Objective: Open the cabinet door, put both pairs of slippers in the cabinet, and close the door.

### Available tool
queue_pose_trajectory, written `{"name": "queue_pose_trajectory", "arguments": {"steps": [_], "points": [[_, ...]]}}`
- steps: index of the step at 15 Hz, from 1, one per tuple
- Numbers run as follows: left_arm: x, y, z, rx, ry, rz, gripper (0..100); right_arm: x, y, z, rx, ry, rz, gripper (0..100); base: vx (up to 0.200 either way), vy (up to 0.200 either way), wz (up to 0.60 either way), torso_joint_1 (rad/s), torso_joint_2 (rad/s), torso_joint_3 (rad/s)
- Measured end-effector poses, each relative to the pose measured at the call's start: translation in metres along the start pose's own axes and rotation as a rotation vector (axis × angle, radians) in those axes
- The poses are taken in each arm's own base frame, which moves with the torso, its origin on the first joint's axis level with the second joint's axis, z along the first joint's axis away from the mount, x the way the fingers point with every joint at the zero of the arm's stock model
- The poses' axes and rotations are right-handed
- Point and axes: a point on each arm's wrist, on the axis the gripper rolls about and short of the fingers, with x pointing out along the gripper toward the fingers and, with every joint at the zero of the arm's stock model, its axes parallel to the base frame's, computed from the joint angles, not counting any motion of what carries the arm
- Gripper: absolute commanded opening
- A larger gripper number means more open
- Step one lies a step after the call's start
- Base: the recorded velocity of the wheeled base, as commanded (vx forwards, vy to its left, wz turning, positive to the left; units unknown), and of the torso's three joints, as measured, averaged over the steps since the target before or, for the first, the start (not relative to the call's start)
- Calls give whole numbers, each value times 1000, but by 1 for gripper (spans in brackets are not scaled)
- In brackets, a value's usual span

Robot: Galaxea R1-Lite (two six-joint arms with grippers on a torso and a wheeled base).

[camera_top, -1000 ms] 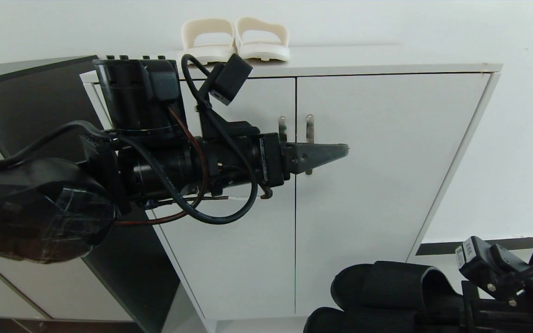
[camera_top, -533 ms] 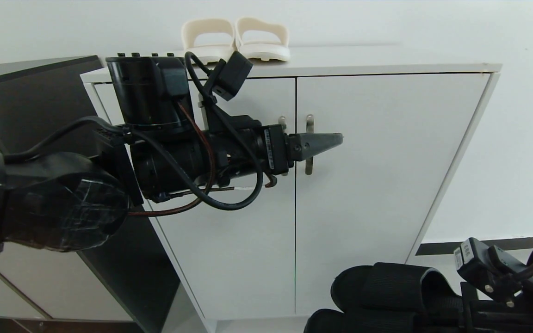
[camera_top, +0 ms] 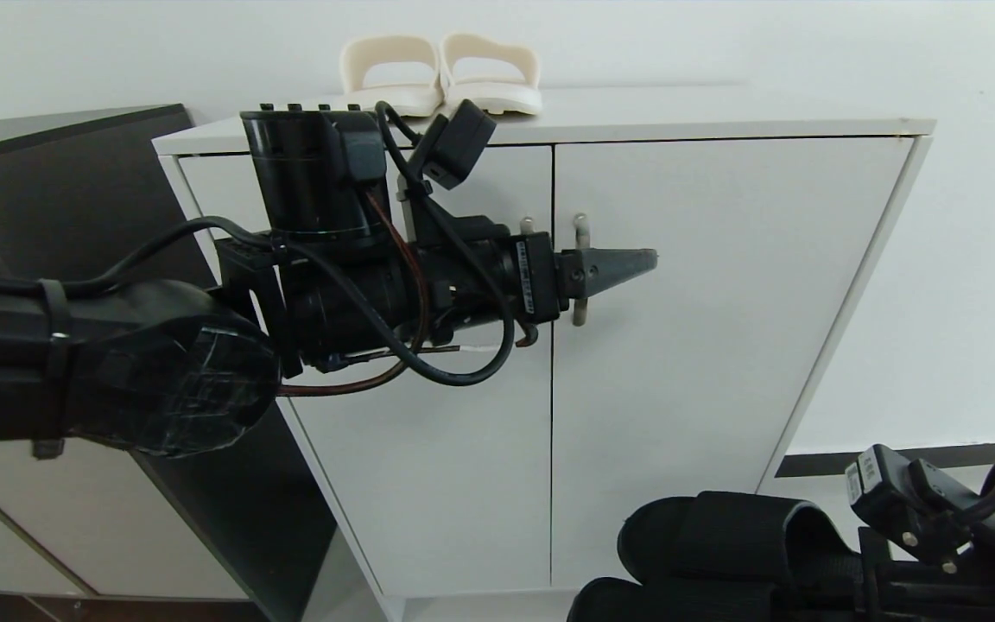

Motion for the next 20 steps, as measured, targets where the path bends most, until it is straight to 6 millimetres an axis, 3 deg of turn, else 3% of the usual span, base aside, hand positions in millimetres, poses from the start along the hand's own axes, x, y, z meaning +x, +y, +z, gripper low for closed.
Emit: {"name": "queue_pose_trajectory", "arguments": {"steps": [6, 7, 13, 20], "points": [[6, 1, -3, -2, 9, -5, 100, 0, 0, 0, 0, 1, 0, 0, 0, 0, 0, 0, 0, 0], [7, 1, -3, -2, 9, -6, 0, 0, 0, 0, 1, 2, 0, 0, 0, 0, 0, 0, 0, 0], [5, 0, -9, -6, 26, -5, 0, 0, 1, -7, -18, 25, 24, 0, 0, 0, 0, 0, 0, 0], [-25, -25, -20, -11, 63, -36, 0, -2, 3, -21, -77, 55, 92, 0, 0, 0, 0, 0, 0, 0]]}}
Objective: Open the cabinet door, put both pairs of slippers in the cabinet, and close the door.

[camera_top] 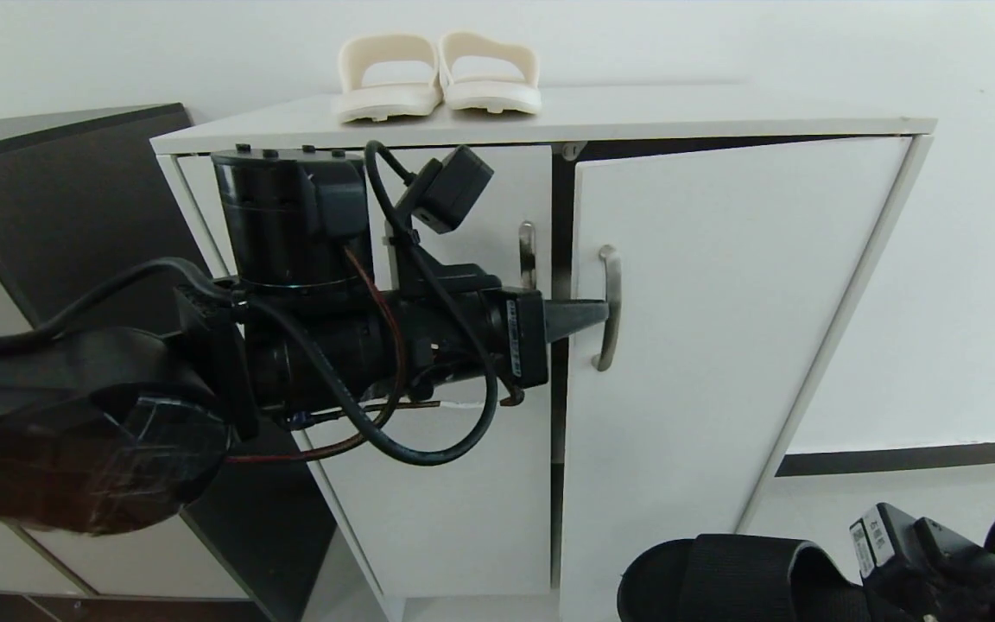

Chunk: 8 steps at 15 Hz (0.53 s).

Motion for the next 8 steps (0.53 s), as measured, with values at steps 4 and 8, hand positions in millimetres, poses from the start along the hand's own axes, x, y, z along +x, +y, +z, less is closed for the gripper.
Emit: {"name": "queue_pose_trajectory", "arguments": {"steps": [4, 8], "points": [[-25, -10, -7, 22, 10, -1, 0, 0, 0, -1, -1, 4, 3, 0, 0, 0, 0, 0, 0, 0], [-47, -12, 3, 33, -38, 23, 0, 0, 0, -1, -3, 4, 1, 0, 0, 0, 0, 0, 0, 0]]}}
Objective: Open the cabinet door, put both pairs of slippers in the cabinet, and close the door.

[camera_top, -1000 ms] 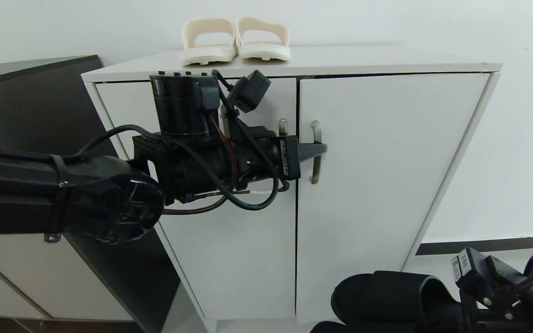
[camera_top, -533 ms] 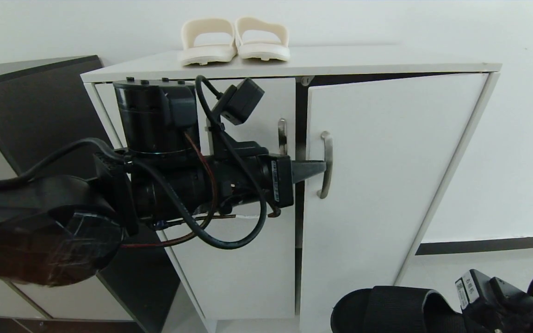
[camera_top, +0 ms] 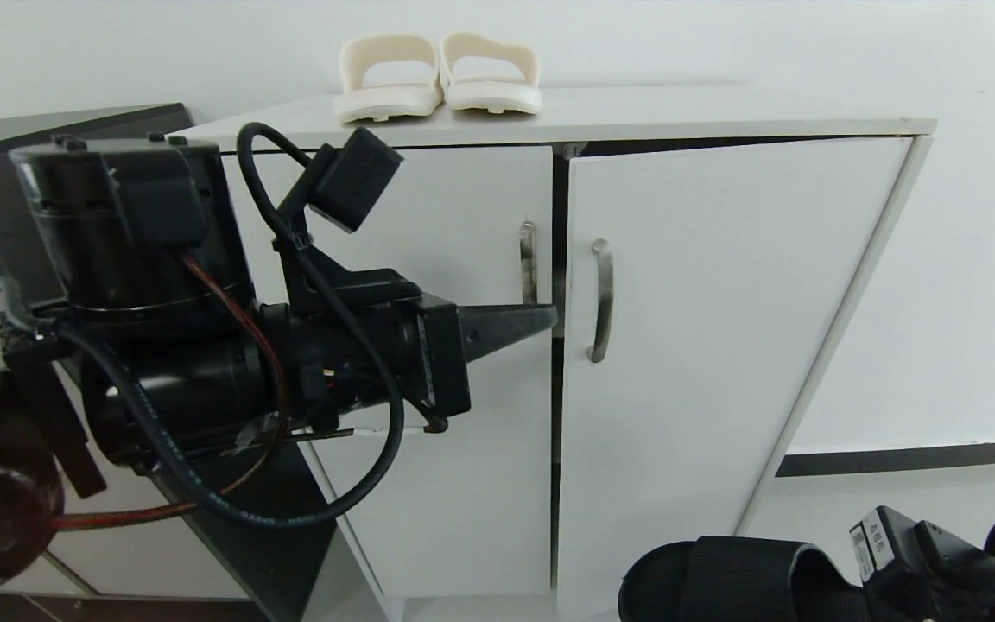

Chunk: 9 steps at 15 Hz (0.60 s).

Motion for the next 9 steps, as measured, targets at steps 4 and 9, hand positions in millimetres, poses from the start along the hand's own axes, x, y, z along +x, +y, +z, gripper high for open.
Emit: {"name": "queue_pose_trajectory", "arguments": {"steps": [4, 9], "points": [[8, 9, 19, 15, -53, 21, 0, 0, 0, 0, -2, -1, 1, 0, 0, 0, 0, 0, 0, 0], [28, 23, 29, 12, -74, 39, 0, 0, 0, -1, -15, 0, 3, 0, 0, 0, 0, 0, 0, 0]]}}
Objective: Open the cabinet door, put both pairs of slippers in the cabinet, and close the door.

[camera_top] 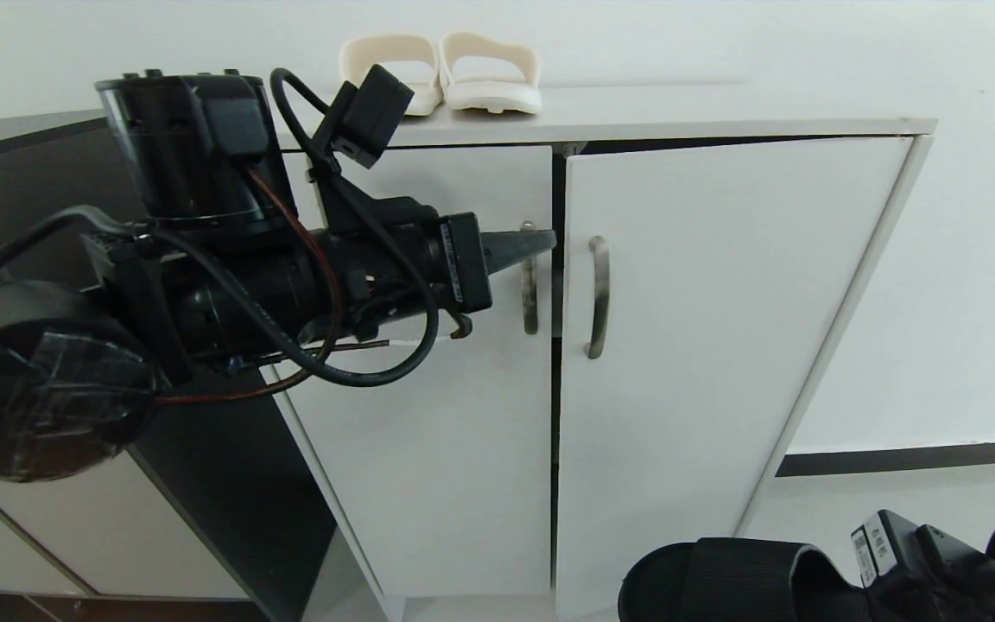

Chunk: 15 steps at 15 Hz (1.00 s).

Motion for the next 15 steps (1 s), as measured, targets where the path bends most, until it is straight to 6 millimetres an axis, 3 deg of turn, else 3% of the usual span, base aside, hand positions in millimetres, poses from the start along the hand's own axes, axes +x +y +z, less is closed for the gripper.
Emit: {"name": "queue_pose_trajectory", "arguments": {"steps": [8, 15], "points": [[40, 16, 8, 0, -38, 22, 0, 0, 0, -1, 1, 3, 0, 0, 0, 0, 0, 0, 0, 0], [44, 12, 3, -26, -25, 8, 0, 0, 0, -2, 3, 8, 1, 0, 0, 0, 0, 0, 0, 0]]}}
